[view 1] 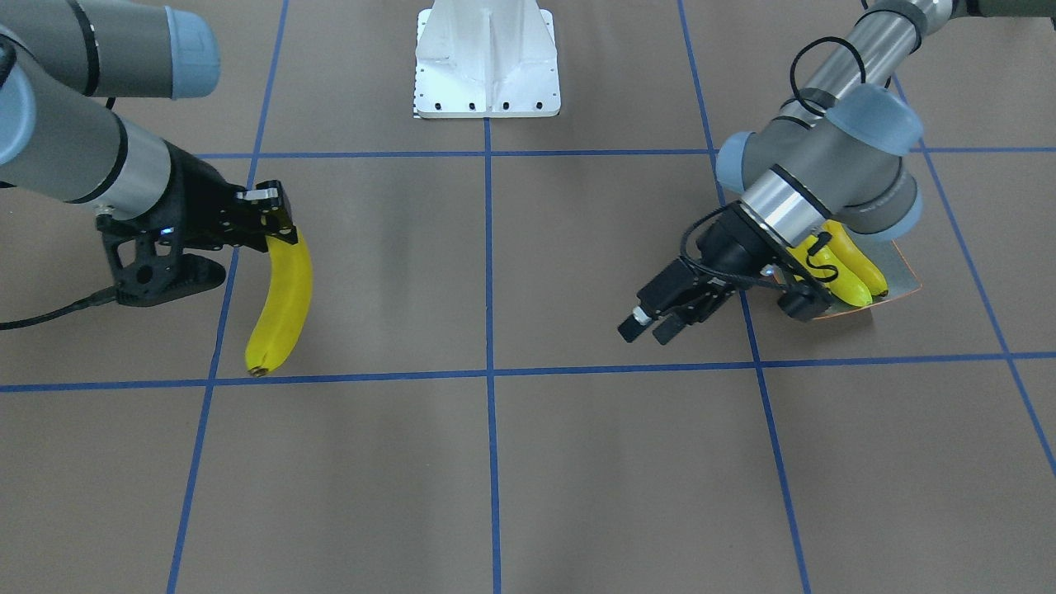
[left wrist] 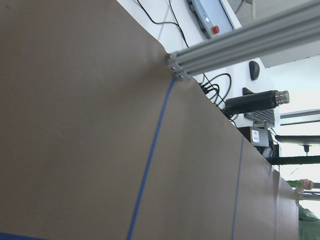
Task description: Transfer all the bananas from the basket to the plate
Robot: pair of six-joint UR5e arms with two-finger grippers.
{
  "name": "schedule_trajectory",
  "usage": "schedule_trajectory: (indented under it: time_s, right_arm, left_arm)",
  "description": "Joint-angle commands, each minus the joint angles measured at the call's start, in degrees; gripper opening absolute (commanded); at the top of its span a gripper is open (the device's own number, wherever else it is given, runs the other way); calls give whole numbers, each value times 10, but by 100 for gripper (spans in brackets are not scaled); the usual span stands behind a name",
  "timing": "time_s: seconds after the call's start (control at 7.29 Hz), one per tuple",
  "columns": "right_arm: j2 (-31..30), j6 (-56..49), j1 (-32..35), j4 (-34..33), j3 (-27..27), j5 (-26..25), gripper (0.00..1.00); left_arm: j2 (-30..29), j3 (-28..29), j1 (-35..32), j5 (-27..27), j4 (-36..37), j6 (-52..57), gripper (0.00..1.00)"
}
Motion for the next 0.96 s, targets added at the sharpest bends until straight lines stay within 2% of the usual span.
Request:
schedule_trajectory:
  time_s: [0.0,0.27,0.55,0.82]
  right_arm:
    - [24,35,-35,20,-1,5,0]
    - [25,121,-68,105,-12,2,0]
    - [32,130,-86,111,-14,-1,0]
    - [33,130,-88,111,-14,0,0]
  left_arm:
    - [-11,-19,20,13,-16,-18,100]
    - [-11,-20,22,14,-32,-18,100]
    - [-22,-18,44,16,-33,-18,100]
    - [-32,-12,106,89,-30,-17,100]
